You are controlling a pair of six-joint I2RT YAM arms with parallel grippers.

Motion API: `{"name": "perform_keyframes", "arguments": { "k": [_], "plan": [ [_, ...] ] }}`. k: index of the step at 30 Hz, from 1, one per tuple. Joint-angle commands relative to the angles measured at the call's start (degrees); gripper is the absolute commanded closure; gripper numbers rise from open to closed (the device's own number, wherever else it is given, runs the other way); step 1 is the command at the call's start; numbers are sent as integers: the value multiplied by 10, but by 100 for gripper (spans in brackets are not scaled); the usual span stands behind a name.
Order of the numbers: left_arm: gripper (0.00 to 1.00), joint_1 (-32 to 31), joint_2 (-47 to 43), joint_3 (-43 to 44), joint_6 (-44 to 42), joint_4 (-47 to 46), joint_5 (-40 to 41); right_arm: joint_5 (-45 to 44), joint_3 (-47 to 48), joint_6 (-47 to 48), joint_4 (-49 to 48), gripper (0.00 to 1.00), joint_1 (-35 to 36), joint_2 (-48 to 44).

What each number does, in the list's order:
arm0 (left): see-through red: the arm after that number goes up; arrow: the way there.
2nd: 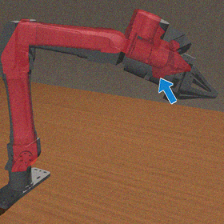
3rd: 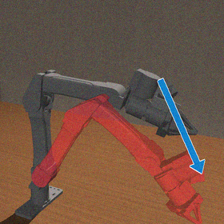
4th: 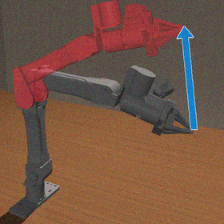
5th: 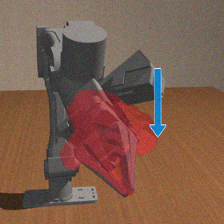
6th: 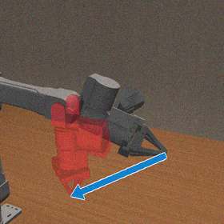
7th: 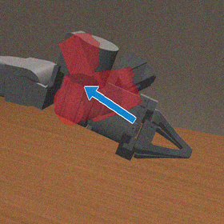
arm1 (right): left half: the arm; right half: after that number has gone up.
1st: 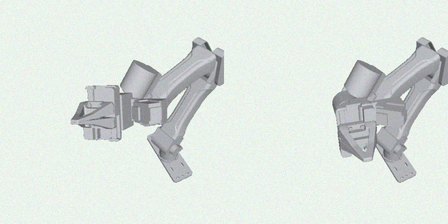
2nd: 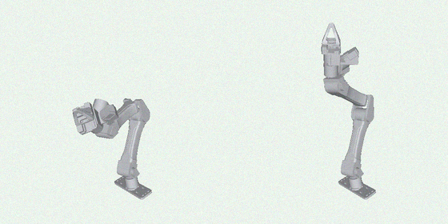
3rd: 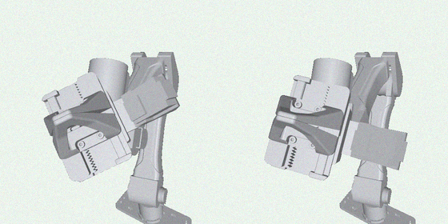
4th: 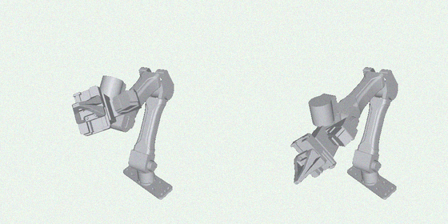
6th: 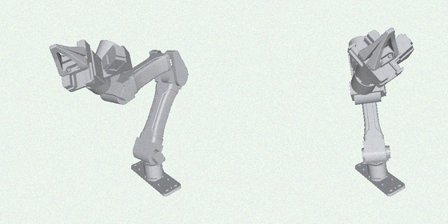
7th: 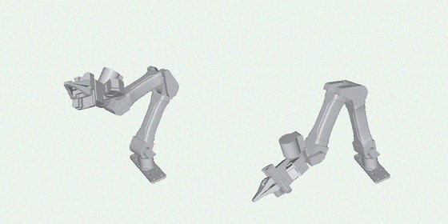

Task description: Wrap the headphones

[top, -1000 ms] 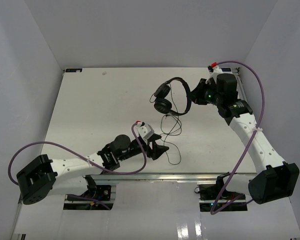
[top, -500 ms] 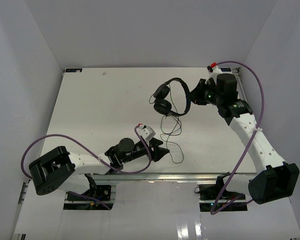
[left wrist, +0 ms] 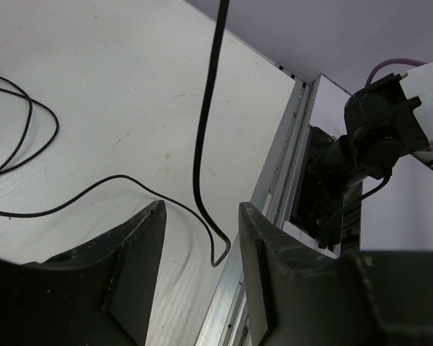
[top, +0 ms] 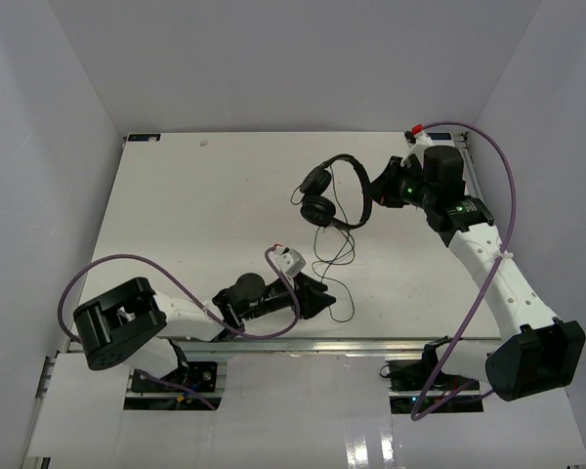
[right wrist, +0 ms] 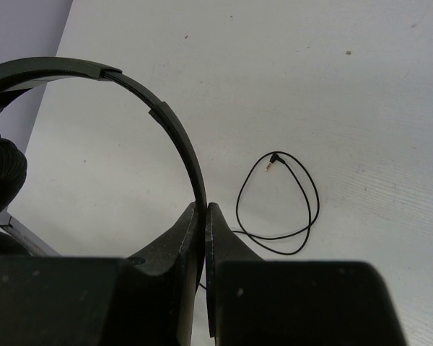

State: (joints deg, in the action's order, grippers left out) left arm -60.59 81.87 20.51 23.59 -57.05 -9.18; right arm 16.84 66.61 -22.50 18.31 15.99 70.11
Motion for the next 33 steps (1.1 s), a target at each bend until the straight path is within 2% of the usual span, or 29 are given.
{"name": "perform_keyframes", "arguments": {
  "k": [1,3,11,17,25,30,33],
  "plan": [
    [48,-5,36,-6,30,-65,-13,25,2,-21,-26,92,-8,-22],
    [52,-5,52,-6,36,-82,-15,30,3,-23,-26,92,-10,-23],
    [86,-6,69,11,27,-84,-19,60,-9,-19,-34,92,-13,-32],
    [100,-4,35,-1,3,-63,4,78,-23,4,-40,92,-13,-46],
    [100,27,-46,-41,-15,-3,27,134,-25,60,-41,92,-13,-64],
    [100,72,-105,-72,-6,41,11,168,-23,94,-32,92,-13,-77],
    [100,103,-137,-78,-8,83,1,217,-23,146,-24,92,-13,-82]
  ]
}}
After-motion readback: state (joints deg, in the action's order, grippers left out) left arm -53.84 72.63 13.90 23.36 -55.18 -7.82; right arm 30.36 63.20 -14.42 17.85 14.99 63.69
